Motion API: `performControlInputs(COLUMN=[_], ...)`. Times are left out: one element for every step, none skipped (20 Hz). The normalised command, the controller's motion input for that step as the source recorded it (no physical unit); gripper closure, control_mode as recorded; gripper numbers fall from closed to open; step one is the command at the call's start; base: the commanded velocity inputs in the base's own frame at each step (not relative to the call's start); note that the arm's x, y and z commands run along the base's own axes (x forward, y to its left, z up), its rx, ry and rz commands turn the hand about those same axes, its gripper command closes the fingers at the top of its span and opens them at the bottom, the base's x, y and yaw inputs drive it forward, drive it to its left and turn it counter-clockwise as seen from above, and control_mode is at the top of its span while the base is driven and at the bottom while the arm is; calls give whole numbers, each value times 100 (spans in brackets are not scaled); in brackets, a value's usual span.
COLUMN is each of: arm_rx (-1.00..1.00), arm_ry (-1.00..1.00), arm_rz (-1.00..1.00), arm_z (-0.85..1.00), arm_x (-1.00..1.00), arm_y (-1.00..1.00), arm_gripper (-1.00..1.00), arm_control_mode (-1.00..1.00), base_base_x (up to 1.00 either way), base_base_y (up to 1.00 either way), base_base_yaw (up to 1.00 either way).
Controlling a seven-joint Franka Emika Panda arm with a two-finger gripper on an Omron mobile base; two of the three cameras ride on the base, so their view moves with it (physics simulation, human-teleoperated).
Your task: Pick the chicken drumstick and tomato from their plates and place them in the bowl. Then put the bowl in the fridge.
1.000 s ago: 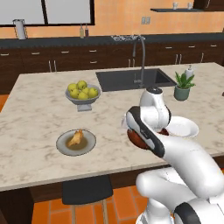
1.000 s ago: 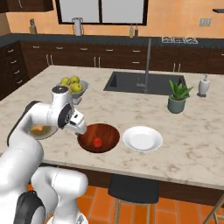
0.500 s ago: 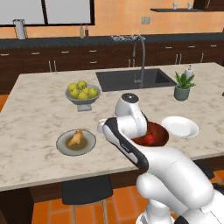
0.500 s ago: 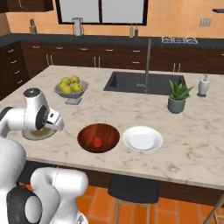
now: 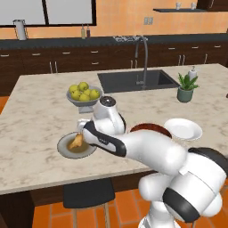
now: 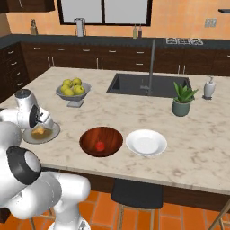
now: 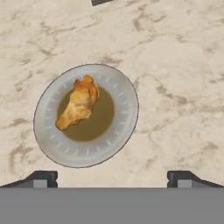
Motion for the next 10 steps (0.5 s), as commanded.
performControlInputs(arm_rx=[4,0,0,0,0,0,0,0,0,0], arm_ry=[4,7,5,4,6,10,10,7,5,2], arm_rz=[-3,-2,-1,0,0,0,0,0,0,-1], arm_z=[-19,-45,-40,-28,-29,-31,-30,-25,-24,-32], arm_x=[55,58,58,58,58,59,63,55,42,27], arm_y=[49,25,24,21,21,24,30,26,38,42], arm_gripper=[-100,-100,-100,-100,-100,-100,-100,-100,-100,-100], arm_control_mode=[-100,-100,-100,-100,-100,-100,-100,-100,-100,-100], base_base_x=[0,0,0,0,0,0,0,0,0,0], base_base_y=[0,0,0,0,0,0,0,0,0,0], base_base_yaw=[0,0,0,0,0,0,0,0,0,0])
